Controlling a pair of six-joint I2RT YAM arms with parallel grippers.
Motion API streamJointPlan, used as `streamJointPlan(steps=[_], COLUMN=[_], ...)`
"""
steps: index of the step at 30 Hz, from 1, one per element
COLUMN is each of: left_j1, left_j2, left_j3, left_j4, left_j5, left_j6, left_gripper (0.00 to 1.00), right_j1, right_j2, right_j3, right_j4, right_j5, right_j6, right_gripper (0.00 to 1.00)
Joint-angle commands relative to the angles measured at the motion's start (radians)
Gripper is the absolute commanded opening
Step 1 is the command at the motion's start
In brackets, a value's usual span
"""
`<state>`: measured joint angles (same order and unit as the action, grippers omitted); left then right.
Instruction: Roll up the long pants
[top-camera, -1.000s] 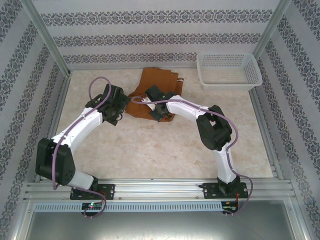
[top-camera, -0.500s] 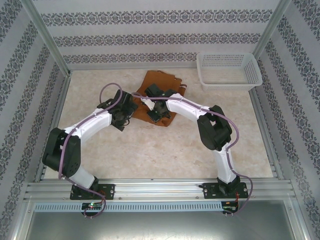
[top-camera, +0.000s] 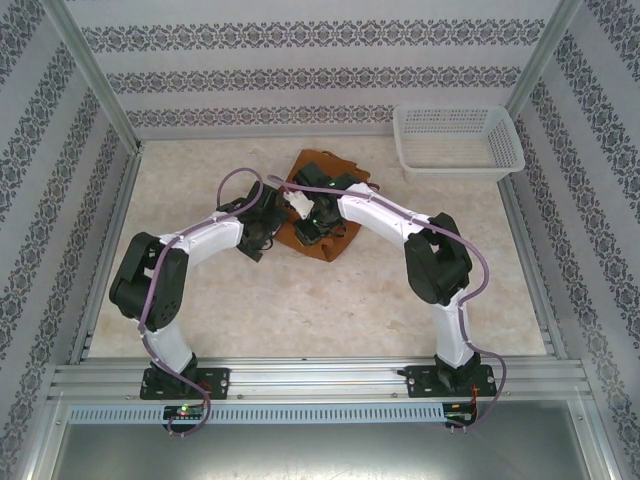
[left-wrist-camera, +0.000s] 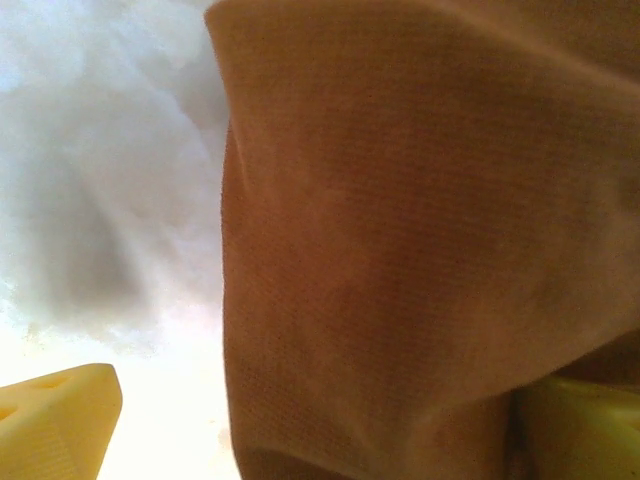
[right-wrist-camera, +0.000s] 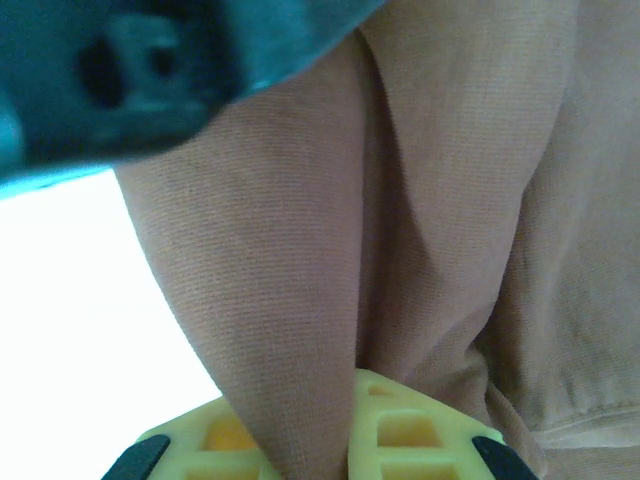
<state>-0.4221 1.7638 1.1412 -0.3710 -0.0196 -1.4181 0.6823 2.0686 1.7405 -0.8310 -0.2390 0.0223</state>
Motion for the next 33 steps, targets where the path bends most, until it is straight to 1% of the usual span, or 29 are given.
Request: streamJointPlan(steps=[1,2,3,4,8,9,10,11,12,15,17,22,23,27,29,31,33], left_j1=[-0.010,-0.010,-0.010,-0.010,-0.010,-0.009,-0.008,-0.009,-0.008,-0.007,-0.006,-0.007,-0.007,-0.007,-0.007,-0.006,-0.007], left_j2=[0.035,0.042,0.050,0.056,0.068,0.066,0.061,0.058,0.055,0.050,0.051,0.060,0.062,0.061,0.059,0.051,0.042], left_j3=[0.044,0.055,0.064,0.084,0.127,0.128,0.126,0.125,0.125,0.126,0.128,0.136,0.138,0.138,0.139,0.137,0.132], left_j4=[0.035,0.036,0.030,0.003,-0.059,-0.068,-0.078,-0.085,-0.092,-0.107,-0.111,-0.110,-0.111,-0.103,-0.103,-0.105,-0.103], left_j5=[-0.058,-0.059,-0.061,-0.062,-0.065,-0.068,-0.069,-0.069,-0.070,-0.059,-0.048,-0.024,-0.020,-0.007,0.002,0.007,0.010], left_j6=[-0.023,-0.016,-0.010,-0.009,0.015,0.015,0.013,0.014,0.015,0.018,0.016,0.015,0.015,0.014,0.015,0.016,0.016], left_gripper=[0.98,0.71,0.31,0.00,0.00,0.00,0.00,0.00,0.00,0.00,0.00,0.00,0.00,0.00,0.00,0.00,0.00], right_j1=[-0.002,-0.002,-0.002,-0.003,-0.008,-0.007,-0.001,0.011,0.027,0.117,0.211,0.382,0.407,0.466,0.475,0.475,0.456], right_j2=[-0.066,-0.070,-0.071,-0.073,-0.060,-0.055,-0.057,-0.070,-0.083,-0.142,-0.185,-0.209,-0.199,-0.120,-0.072,-0.048,-0.033], right_j3=[0.021,0.021,0.019,0.019,0.016,0.017,0.014,0.002,-0.011,-0.050,-0.092,-0.197,-0.213,-0.254,-0.280,-0.308,-0.309], right_j4=[-0.053,-0.058,-0.062,-0.069,-0.105,-0.118,-0.128,-0.125,-0.119,-0.099,-0.067,0.012,0.023,0.059,0.131,0.241,0.302], right_j5=[-0.099,-0.101,-0.100,-0.092,-0.042,-0.019,0.024,0.086,0.147,0.357,0.533,0.822,0.861,0.992,1.143,1.251,1.267], right_j6=[0.034,0.034,0.029,0.025,0.003,0.001,-0.001,-0.005,-0.013,-0.037,-0.053,-0.056,-0.057,-0.066,-0.134,-0.217,-0.261], right_gripper=[0.00,0.00,0.00,0.00,0.00,0.23,0.52,0.67,0.72,0.77,0.79,0.81,0.82,0.84,0.86,0.90,0.89])
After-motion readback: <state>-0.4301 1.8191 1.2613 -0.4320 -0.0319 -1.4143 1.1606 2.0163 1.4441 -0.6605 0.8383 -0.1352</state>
